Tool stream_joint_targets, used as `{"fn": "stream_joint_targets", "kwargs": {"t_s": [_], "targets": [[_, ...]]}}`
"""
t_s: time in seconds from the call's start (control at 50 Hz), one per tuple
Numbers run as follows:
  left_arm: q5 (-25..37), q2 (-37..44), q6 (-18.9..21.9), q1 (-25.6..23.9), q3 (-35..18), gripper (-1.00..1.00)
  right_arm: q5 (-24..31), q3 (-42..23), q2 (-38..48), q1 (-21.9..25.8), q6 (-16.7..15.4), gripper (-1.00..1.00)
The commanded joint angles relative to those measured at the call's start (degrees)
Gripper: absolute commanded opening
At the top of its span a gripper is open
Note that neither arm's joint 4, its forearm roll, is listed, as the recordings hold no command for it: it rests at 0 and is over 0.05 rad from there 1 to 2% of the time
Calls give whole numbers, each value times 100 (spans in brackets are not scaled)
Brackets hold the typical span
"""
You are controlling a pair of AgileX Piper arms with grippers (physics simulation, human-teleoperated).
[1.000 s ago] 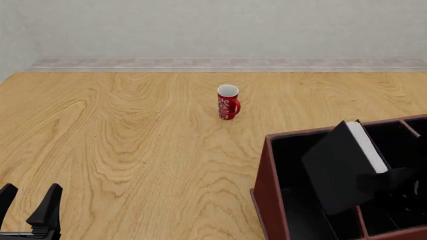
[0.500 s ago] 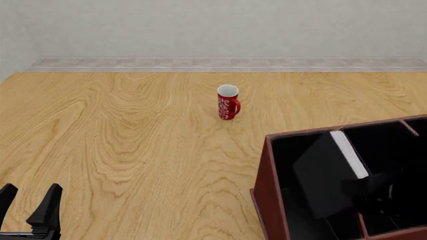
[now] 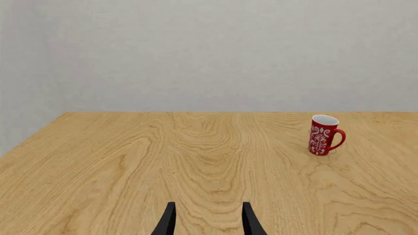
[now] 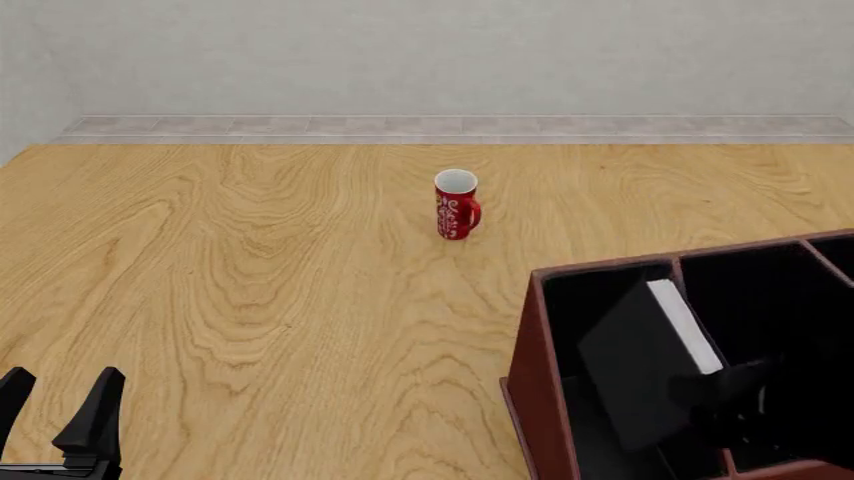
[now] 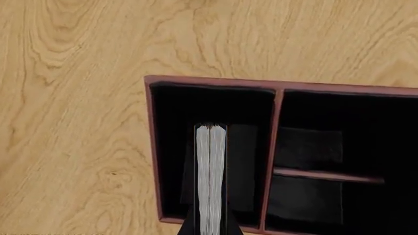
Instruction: Pick up the book and place it in the left compartment of the caddy.
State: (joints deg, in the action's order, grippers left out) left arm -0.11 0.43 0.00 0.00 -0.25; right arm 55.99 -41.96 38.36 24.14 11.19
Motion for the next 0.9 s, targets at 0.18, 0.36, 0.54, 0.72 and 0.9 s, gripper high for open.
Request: {"fn": "stream_joint_targets", "kwargs": {"t_s": [0.18,0.36,0.54,0.72,0.9], "targets": [[0,0,0,0,0,100,-225,296,-89,37,106,-100],[0,0,0,0,0,100,-465,514,-38,96,144,-100],[0,0,0,0,0,100,-659,698,-1,86,95,-100],[0,0,0,0,0,100,-946,852,149,119,65,-100],[0,0,0,0,0,100,-1192,1017,271,165,97,-100]]}}
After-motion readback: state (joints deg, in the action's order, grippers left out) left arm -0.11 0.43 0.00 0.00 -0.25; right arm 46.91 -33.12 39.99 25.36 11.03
